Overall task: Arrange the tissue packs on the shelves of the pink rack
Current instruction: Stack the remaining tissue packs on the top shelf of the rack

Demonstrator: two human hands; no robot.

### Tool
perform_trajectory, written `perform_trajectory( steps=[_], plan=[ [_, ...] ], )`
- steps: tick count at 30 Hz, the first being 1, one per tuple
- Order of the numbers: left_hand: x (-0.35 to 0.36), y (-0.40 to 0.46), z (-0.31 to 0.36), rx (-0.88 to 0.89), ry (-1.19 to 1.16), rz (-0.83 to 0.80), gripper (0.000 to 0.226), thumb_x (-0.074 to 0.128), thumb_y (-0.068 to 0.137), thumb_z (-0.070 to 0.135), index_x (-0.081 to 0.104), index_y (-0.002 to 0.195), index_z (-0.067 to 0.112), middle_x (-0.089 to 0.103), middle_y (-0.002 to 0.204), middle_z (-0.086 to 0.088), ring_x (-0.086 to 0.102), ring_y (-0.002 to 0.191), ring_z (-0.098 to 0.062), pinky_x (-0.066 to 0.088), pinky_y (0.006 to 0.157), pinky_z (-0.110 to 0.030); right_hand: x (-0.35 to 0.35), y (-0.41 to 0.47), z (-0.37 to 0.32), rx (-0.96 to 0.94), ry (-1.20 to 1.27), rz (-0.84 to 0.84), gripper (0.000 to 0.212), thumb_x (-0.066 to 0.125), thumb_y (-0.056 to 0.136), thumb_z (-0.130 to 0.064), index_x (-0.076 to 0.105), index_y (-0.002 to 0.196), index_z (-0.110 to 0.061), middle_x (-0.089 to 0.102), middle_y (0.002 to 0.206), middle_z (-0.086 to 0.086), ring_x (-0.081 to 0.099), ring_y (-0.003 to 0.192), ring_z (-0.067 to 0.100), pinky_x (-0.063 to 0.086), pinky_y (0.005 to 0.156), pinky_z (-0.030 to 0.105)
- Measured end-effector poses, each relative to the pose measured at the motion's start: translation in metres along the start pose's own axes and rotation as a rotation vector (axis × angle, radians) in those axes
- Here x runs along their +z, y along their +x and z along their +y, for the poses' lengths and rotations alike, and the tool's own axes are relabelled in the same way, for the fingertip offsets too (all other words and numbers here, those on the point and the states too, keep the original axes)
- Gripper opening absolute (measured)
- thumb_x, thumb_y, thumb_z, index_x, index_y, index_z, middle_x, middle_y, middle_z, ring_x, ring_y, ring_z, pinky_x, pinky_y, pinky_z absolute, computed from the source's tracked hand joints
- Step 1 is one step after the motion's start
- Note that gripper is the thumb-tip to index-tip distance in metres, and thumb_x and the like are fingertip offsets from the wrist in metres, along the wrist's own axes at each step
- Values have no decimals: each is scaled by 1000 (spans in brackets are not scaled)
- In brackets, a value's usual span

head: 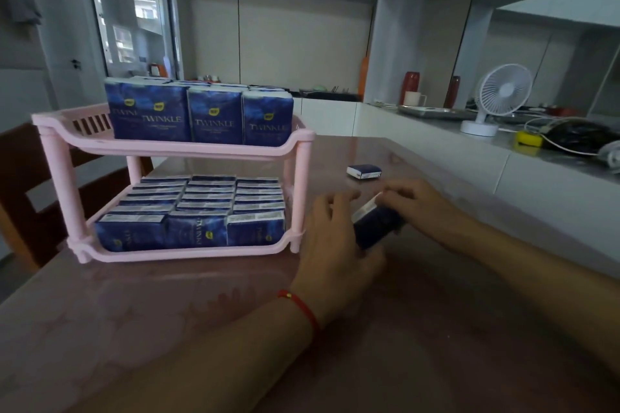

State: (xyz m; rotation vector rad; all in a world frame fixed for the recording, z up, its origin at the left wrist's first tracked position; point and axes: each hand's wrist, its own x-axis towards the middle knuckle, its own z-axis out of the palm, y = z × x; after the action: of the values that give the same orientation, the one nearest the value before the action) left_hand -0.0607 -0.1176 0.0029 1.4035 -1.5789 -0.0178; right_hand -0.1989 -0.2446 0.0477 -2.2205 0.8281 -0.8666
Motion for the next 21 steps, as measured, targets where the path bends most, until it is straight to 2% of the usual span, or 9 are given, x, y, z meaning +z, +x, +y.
perform_trajectory(
  steps=[3,5,7,9,10,13,15,17,21],
  plan=[
    [-1,1,5,-72,-134,-117,71,78,81,24,39,140,23,55,130,3,56,114,-10,52,96,-27,-2,-8,-2,71,235,-139,43,58,95,-35,68,97,7,71,90,22,69,75,28,57,66,38],
    [-3,1,3,-132,-130,-142,63,78,80,21,44,133,26,62,121,5,62,106,-10,53,89,-25,1,10,11,152,216,-34,45,54,98,-42,72,95,0,74,93,17,70,78,26,57,70,39],
    [-3,2,-1,-159,-109,-105,49,77,80,21,52,122,24,66,110,5,63,95,-10,52,80,-22,1,42,41,187,22,129,29,53,98,-31,72,86,-13,73,92,12,69,83,27,55,77,45],
    [-3,3,-3,-206,-117,-74,39,74,81,22,55,116,23,66,105,5,62,91,-10,47,71,-16,0,77,75,219,-266,193,10,58,90,-20,67,87,-22,71,99,8,66,92,27,52,81,40],
    [-4,4,-3,-230,-138,-66,37,72,83,22,55,116,23,65,104,5,62,89,-9,45,69,-12,1,92,87,262,-347,185,11,60,86,-18,66,95,-21,69,104,9,64,96,26,50,82,36],
    [-5,6,-8,-276,-213,-47,28,68,87,22,55,112,24,64,99,7,60,83,-5,44,64,-8,10,134,116,326,-450,146,47,56,79,-30,57,125,-17,62,127,12,60,110,28,50,92,40],
    [-6,5,-9,-304,-260,-37,24,66,90,24,54,109,28,64,98,9,61,86,-4,47,67,-10,21,152,126,326,-532,97,69,51,83,-43,36,147,-24,38,154,10,44,134,35,40,108,51],
    [-6,4,-11,-311,-275,-29,21,64,91,24,53,108,31,63,99,10,60,88,-2,48,71,-13,32,161,130,300,-665,52,73,42,91,-50,15,155,-28,12,166,4,22,147,40,25,116,58],
    [-5,4,-11,-329,-285,-30,17,62,93,25,51,103,32,62,99,12,59,89,-1,49,70,-12,33,173,134,203,-697,-6,70,30,84,-59,25,149,-33,33,158,6,35,139,37,29,111,59]
  ],
)
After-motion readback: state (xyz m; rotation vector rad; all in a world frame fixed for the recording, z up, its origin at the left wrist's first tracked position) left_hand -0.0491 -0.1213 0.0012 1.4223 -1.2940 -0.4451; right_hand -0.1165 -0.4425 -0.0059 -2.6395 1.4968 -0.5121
